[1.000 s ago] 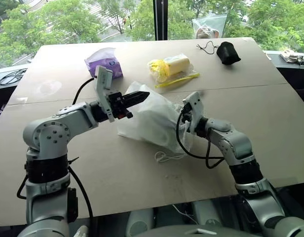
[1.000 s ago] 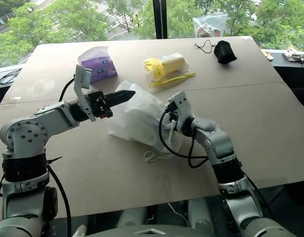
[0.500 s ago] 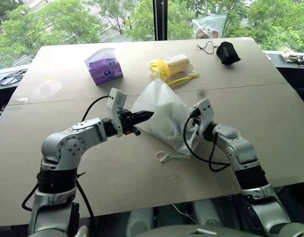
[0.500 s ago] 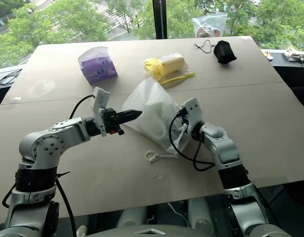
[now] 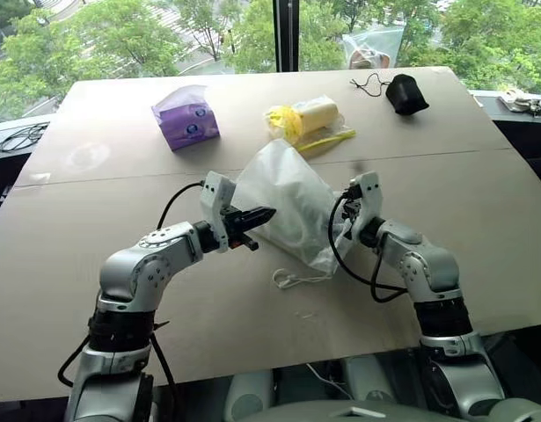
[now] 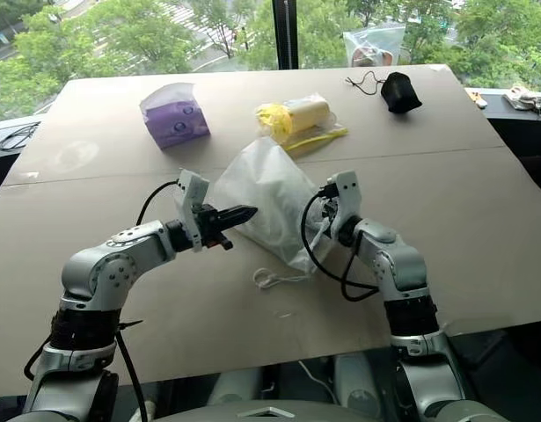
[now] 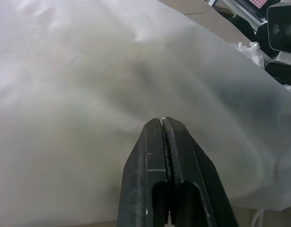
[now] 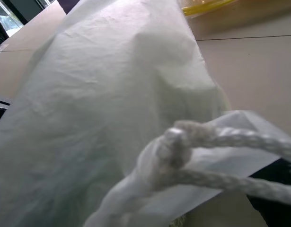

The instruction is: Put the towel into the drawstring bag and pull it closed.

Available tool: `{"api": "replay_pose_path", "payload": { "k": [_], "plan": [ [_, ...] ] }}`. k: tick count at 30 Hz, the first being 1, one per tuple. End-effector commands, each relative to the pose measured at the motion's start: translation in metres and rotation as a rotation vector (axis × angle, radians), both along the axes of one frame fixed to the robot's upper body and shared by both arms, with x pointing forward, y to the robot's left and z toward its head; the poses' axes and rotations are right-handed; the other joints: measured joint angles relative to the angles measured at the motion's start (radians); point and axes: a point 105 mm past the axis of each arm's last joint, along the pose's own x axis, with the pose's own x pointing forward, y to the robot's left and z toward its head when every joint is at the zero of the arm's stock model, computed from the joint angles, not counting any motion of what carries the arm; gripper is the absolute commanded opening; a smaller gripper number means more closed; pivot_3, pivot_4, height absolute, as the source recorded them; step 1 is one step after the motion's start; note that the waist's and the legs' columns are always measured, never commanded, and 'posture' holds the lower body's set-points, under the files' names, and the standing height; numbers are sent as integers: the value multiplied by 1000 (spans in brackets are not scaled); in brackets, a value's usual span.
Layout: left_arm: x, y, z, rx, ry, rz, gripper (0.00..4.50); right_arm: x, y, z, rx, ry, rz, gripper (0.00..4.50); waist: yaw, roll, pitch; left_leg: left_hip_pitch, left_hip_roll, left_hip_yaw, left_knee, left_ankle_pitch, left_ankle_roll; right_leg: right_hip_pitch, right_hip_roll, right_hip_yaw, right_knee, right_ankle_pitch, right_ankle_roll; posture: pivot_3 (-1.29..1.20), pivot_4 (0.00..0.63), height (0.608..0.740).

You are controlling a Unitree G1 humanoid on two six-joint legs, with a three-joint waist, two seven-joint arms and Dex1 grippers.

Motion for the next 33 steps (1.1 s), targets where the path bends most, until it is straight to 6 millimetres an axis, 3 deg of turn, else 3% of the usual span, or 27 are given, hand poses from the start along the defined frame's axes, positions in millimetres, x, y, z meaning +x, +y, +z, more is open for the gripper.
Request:
{"api": "replay_pose_path", "payload": {
  "k": [1,3,6,18,21,24,25,33],
  "plan": [
    [11,4,-1,4,-43,28,0,1,0,10,-18,-68,-5,3979,1,0,0,0,0,0,0,0,0,0,0,0,0,0,0,0,150,740],
    [18,6,-2,-2,-53,41,0,1,-2,10,-25,-74,-7,3273,2,0,0,0,0,0,0,0,0,0,0,0,0,0,0,0,150,740],
    [24,9,-4,7,-66,42,0,0,-3,12,-25,-79,-5,1821,2,0,0,-1,0,0,0,0,0,0,0,-1,0,0,0,0,150,740],
    [38,10,-4,15,-99,33,0,-15,-26,29,65,-58,5,1821,3,0,0,-1,0,0,0,0,0,0,-1,-1,0,0,0,0,150,740],
    [46,8,-4,19,-109,32,0,-15,-36,25,-4,-73,-15,2599,3,0,0,-1,0,-1,0,0,0,0,0,-1,0,0,0,0,150,740],
    [52,2,-2,10,-119,20,0,-13,-40,20,5,-49,-53,4016,3,0,0,-1,-1,0,0,0,0,0,0,-1,0,0,0,0,150,740],
    [53,0,-2,10,-120,15,0,-10,-43,18,30,-28,-87,4288,1,0,0,-1,-1,0,0,0,0,0,0,-1,0,0,0,0,150,740],
    [55,-6,-3,11,-126,-2,0,-12,-48,15,94,27,-132,4288,2,0,0,-1,0,0,0,0,0,0,0,0,0,0,0,0,150,740]
  ]
}}
